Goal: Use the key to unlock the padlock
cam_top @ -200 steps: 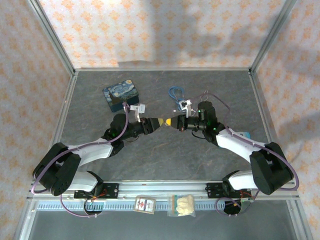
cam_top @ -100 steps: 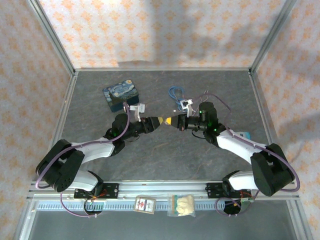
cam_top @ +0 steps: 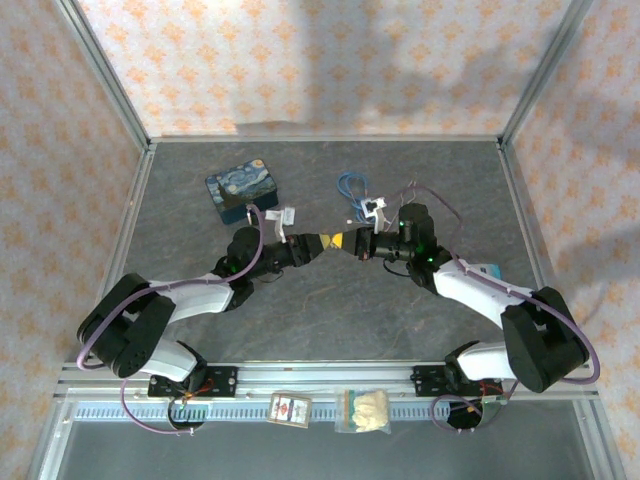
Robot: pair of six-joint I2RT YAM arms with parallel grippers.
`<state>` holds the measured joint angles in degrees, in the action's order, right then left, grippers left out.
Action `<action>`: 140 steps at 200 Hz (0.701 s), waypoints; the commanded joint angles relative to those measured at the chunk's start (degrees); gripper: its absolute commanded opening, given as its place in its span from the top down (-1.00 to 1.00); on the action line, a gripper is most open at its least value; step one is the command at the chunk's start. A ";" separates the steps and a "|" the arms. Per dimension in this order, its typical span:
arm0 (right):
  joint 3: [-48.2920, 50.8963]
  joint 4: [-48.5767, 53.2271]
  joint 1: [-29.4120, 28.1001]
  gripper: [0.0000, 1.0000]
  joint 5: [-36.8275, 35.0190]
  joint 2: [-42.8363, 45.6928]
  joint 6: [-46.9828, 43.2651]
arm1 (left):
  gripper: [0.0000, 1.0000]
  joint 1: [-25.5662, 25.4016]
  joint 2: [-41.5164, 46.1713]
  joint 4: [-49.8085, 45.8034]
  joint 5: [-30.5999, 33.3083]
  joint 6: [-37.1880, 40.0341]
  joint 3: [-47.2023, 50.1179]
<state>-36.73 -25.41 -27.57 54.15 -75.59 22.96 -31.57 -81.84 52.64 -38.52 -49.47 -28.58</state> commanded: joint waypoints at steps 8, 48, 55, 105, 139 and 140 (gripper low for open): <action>-0.01 -2.00 0.26 1.00 -1.34 -0.18 0.09 | 0.36 -0.16 2.42 -1.71 0.52 1.99 -1.52; -0.01 -1.93 0.37 1.00 -1.53 -0.10 0.30 | 0.49 -0.16 2.36 -2.24 0.89 2.23 -1.44; -0.01 -1.94 0.34 1.00 -1.53 -0.13 0.31 | 0.55 -0.20 2.22 -2.02 0.82 2.19 -1.55; 0.06 -1.67 0.41 1.00 -1.81 -0.17 0.33 | 0.87 -0.18 1.57 -1.55 0.39 1.98 -1.84; -0.14 0.76 0.43 0.22 -6.51 0.91 -0.31 | 1.00 -0.18 2.55 -5.26 0.85 4.48 -2.36; -0.16 1.00 0.42 0.18 -6.87 1.07 -0.43 | 1.00 -0.17 2.69 -5.53 0.88 4.69 -2.41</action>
<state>-36.71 -25.15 -27.18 51.94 -75.70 23.09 -31.53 -80.60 49.89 -37.91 -47.83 -29.23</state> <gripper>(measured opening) 0.169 0.046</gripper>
